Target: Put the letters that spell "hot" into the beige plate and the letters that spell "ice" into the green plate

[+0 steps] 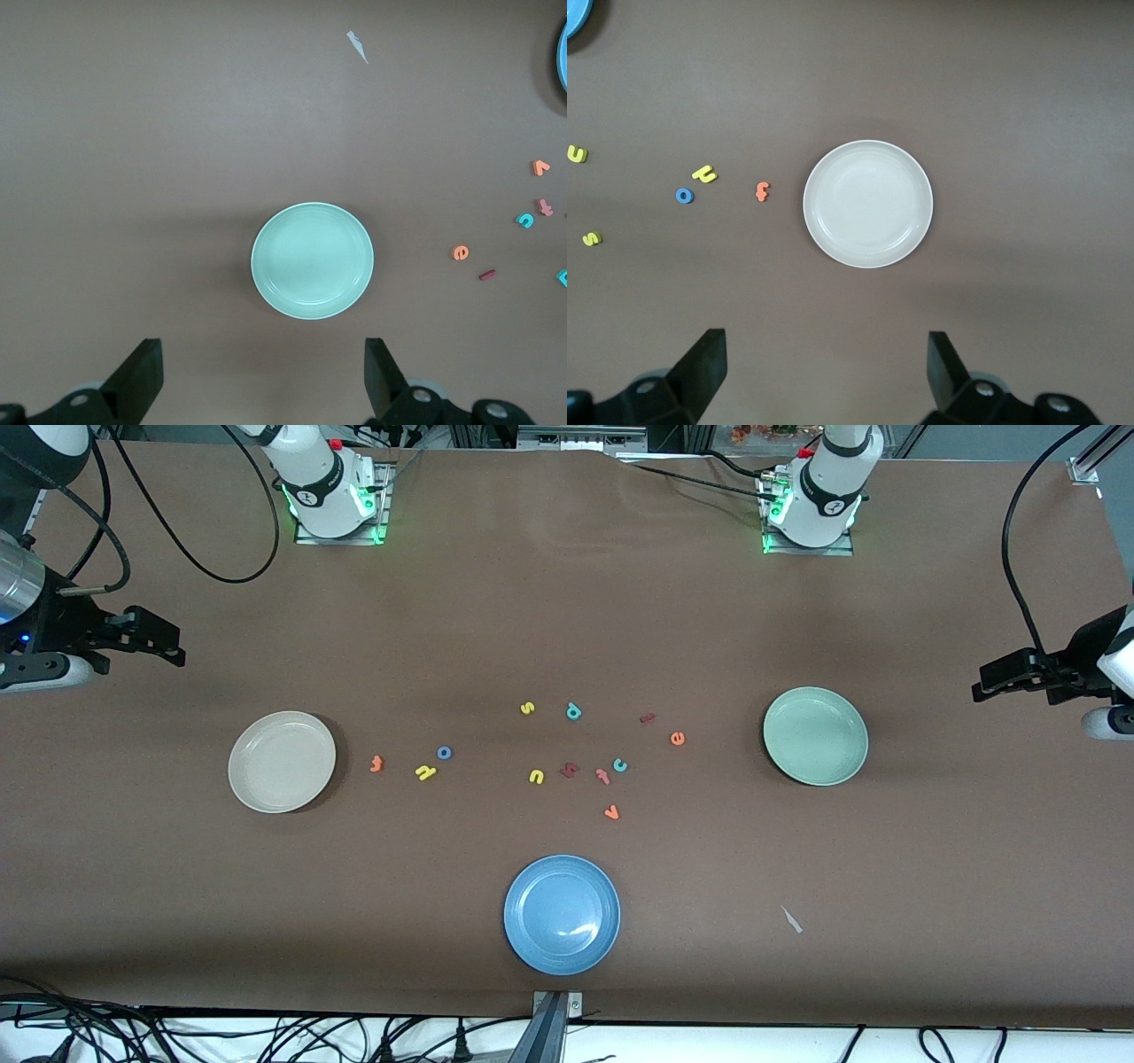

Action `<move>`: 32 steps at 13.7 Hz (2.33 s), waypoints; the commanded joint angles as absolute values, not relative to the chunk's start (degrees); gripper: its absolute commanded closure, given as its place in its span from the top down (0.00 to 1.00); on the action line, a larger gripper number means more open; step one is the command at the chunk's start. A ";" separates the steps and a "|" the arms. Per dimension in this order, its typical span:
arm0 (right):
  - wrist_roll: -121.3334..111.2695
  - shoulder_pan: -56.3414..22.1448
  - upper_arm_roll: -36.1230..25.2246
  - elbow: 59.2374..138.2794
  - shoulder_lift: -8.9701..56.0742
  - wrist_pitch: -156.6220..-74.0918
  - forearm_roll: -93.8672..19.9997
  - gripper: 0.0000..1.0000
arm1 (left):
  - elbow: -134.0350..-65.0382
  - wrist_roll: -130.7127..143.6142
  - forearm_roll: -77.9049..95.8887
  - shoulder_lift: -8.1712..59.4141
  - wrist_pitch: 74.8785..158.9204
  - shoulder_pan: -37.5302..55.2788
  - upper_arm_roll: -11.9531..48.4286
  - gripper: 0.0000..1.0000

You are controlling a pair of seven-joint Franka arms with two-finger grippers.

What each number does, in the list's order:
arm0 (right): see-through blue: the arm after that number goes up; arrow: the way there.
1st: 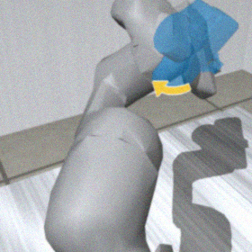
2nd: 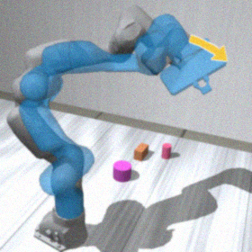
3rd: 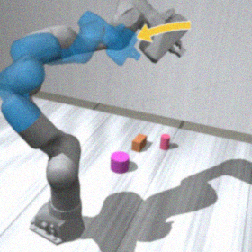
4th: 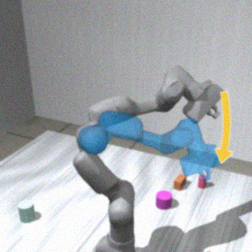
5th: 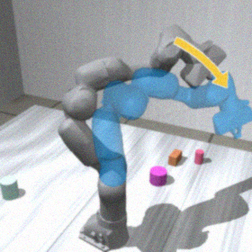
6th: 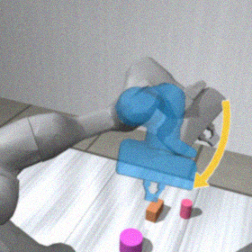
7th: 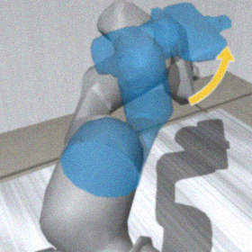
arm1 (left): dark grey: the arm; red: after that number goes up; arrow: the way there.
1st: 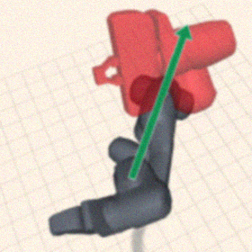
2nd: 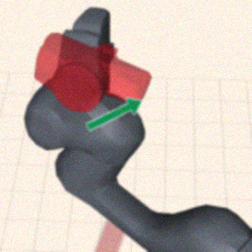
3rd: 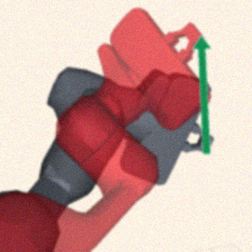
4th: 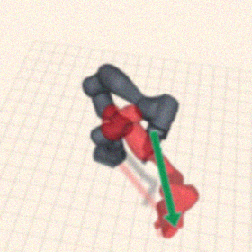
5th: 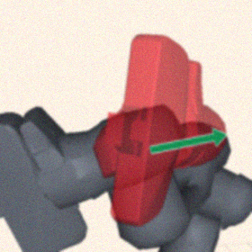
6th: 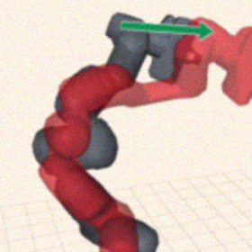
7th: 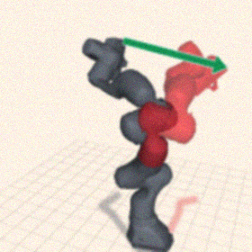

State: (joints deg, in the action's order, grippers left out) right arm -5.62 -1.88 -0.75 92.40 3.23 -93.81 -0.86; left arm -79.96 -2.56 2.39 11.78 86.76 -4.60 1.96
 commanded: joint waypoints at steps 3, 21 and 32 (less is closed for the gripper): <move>-5.71 -1.58 -0.79 91.50 3.43 -92.81 -1.32 1.00 | -79.89 -2.64 2.73 12.04 87.01 -4.75 1.93 1.00; -5.54 -1.67 -0.70 91.49 3.43 -92.72 -1.41 1.00 | -79.80 -2.55 2.81 13.10 87.19 -4.66 1.93 1.00; -5.54 -1.67 -0.70 91.49 3.43 -92.72 -1.41 1.00 | -79.80 -2.46 2.90 13.10 87.10 -4.66 1.93 1.00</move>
State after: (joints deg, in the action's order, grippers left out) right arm -5.60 -1.85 -0.79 92.40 3.27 -93.75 -0.86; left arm -79.96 -2.55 2.39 13.21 86.83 -4.60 1.96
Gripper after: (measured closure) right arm 0.000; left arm 0.000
